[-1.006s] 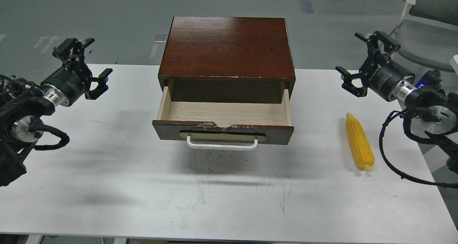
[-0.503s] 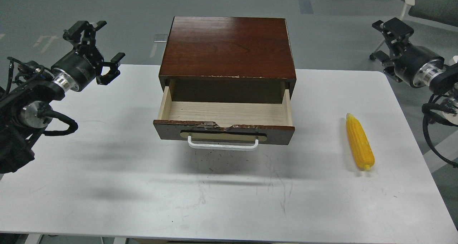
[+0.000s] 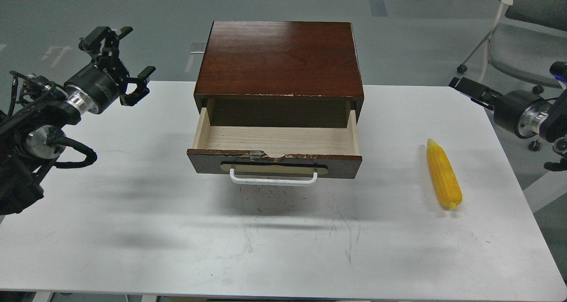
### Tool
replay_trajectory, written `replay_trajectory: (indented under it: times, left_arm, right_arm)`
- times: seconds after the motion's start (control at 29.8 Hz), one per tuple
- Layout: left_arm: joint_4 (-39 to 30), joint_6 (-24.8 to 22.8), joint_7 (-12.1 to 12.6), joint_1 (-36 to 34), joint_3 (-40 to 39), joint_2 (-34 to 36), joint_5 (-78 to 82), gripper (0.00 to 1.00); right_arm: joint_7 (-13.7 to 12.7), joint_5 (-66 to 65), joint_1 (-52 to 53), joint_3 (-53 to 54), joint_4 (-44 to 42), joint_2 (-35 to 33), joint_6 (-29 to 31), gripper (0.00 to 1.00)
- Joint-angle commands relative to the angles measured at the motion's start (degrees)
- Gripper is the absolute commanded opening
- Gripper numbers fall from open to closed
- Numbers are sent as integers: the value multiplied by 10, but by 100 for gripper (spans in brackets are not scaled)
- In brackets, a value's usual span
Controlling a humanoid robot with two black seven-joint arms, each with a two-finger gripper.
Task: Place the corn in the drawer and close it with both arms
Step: 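Move the right gripper down toward the yellow corn cob, then close the right gripper around the yellow corn cob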
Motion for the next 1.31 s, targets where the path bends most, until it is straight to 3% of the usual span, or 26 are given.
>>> replay_trajectory:
  times: [0.0, 0.27, 0.77, 0.91, 1.01, 1.04, 1.11, 1.27]
  left_arm:
    - [1, 0, -1, 3, 0, -1, 0, 98]
    - [1, 0, -2, 6, 1, 1, 0, 98]
    - [1, 0, -3, 13, 1, 1, 0, 98]
    - [1, 0, -4, 15, 0, 0, 0, 98]
    - [0, 0, -4, 17, 0, 0, 0, 98]
    - [0, 0, -4, 17, 0, 0, 0, 98]
    - [0, 0, -4, 17, 0, 0, 0, 98]
    - [0, 0, -5, 17, 0, -1, 0, 98]
  right_arm:
    - [3, -104, -2, -28, 12, -2, -8, 96]
    - [3, -135, -15, -105, 30, 11, -43, 96]
    - [0, -138, -69, -116, 27, 16, -45, 89]
    - [-1, -138, -77, -117, 23, 31, -56, 74]
    - [-4, -139, -81, -118, 16, 39, -56, 54]
    - [-8, -139, -84, -118, 11, 41, -58, 39]
    - [-18, -139, -84, -118, -3, 45, -70, 21]
    - [-19, -139, -96, -119, -8, 50, -86, 15]
